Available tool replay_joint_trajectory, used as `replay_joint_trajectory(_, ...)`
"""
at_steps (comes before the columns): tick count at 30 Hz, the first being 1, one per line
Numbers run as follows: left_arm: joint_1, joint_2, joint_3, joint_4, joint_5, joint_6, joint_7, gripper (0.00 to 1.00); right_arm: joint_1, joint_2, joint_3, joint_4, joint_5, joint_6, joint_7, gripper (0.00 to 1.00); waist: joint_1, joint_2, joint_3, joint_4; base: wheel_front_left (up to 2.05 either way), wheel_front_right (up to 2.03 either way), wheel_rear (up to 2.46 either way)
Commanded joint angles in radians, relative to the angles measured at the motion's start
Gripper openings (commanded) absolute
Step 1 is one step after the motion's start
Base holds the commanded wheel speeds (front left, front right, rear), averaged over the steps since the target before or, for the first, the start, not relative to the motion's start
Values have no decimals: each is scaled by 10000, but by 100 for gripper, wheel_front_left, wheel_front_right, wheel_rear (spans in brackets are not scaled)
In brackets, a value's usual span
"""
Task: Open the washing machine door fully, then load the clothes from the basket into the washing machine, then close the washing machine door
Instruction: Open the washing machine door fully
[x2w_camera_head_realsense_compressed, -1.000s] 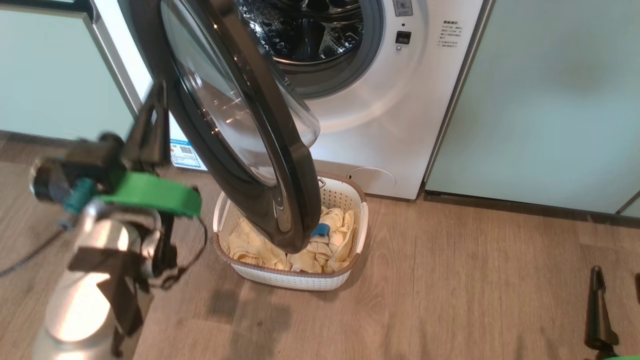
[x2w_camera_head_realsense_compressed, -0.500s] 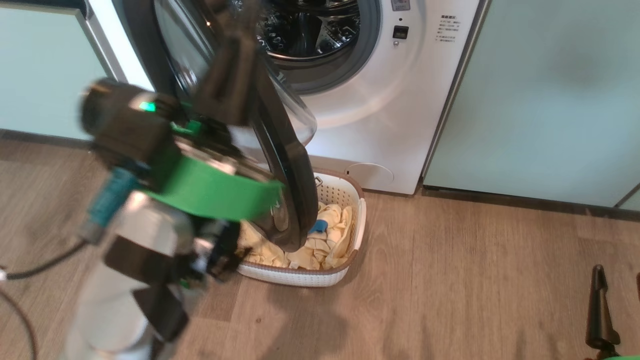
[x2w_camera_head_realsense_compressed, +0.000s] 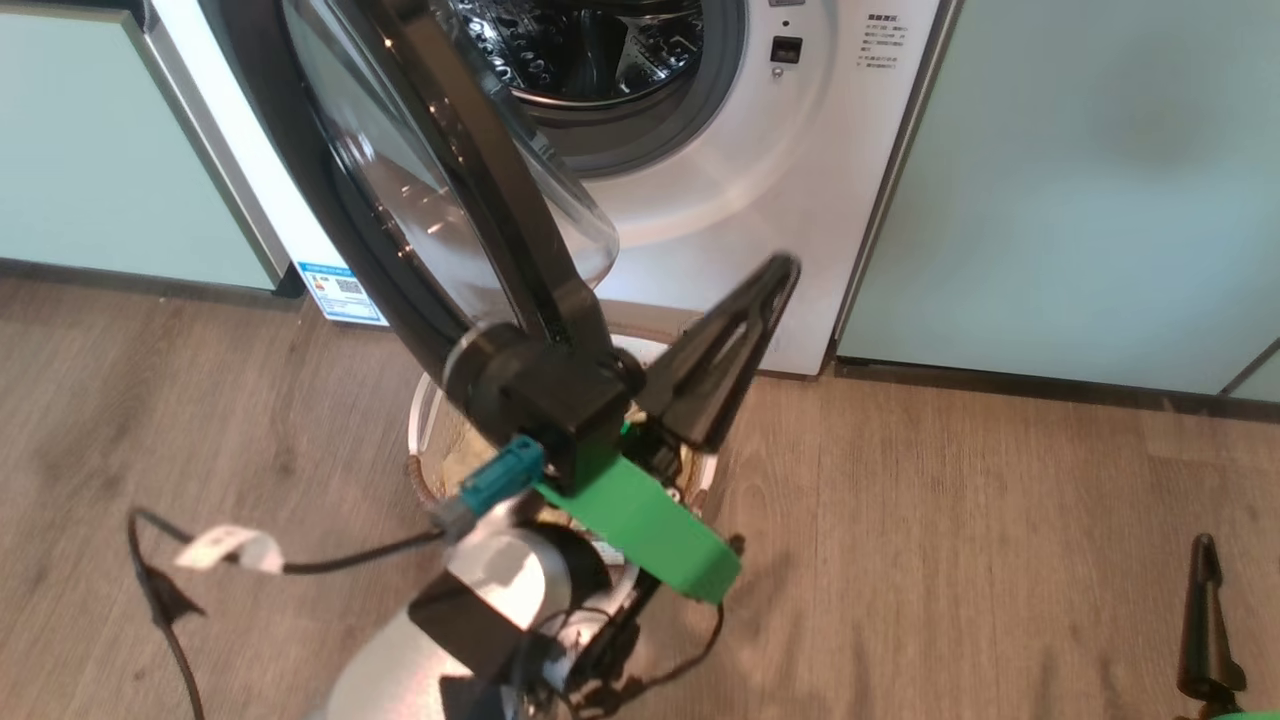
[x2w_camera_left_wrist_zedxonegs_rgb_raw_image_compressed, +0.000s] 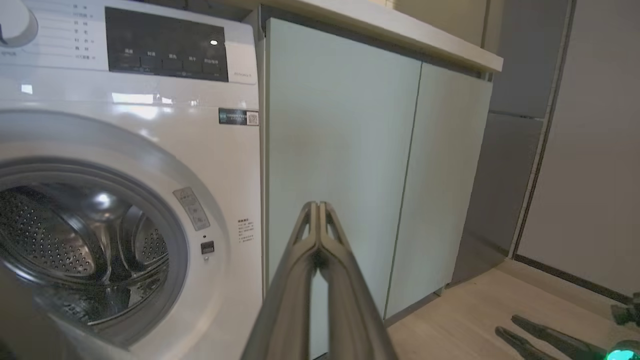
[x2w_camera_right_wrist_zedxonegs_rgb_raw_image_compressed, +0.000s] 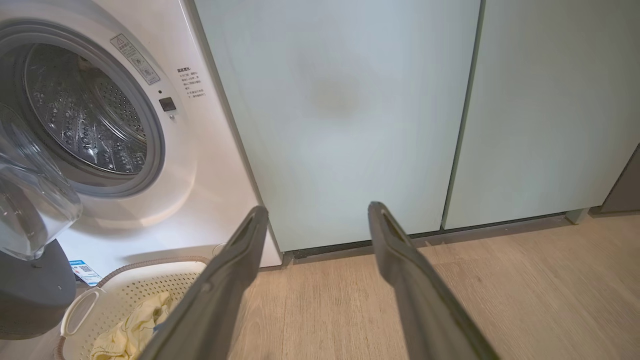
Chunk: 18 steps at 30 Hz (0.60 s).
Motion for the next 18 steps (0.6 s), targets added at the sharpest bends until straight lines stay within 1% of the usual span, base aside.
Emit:
replay_joint_trajectory(1,-58,23,185,-29,-110,-10,30,0,-480,-179,127,-288,-21,-29,-33,100,1,0,11,-23,0,0,0)
replay_joint_trajectory(3,49,8,113,112,-172,-14,36,0,-488,-179,115,-294,-30,-29,-29,100,1,0,22,-24,0,0,0)
replay_joint_trajectory(7,343,-84,-76,864,-434,20,-22,0,-535,-179,65,-312,-37,-29,-19,100,1,0,57,6,0,0,0)
replay_joint_trajectory(12,359,-188,-31,2291,-740,143,-185,0,-616,-179,124,-293,-6,-29,-13,100,1,0,83,-12,0,0,0)
replay_joint_trajectory(18,-17,-255,223,3925,-885,335,-562,0,-658,-179,217,-228,-46,-29,9,100,1,0,82,-85,0,0,0)
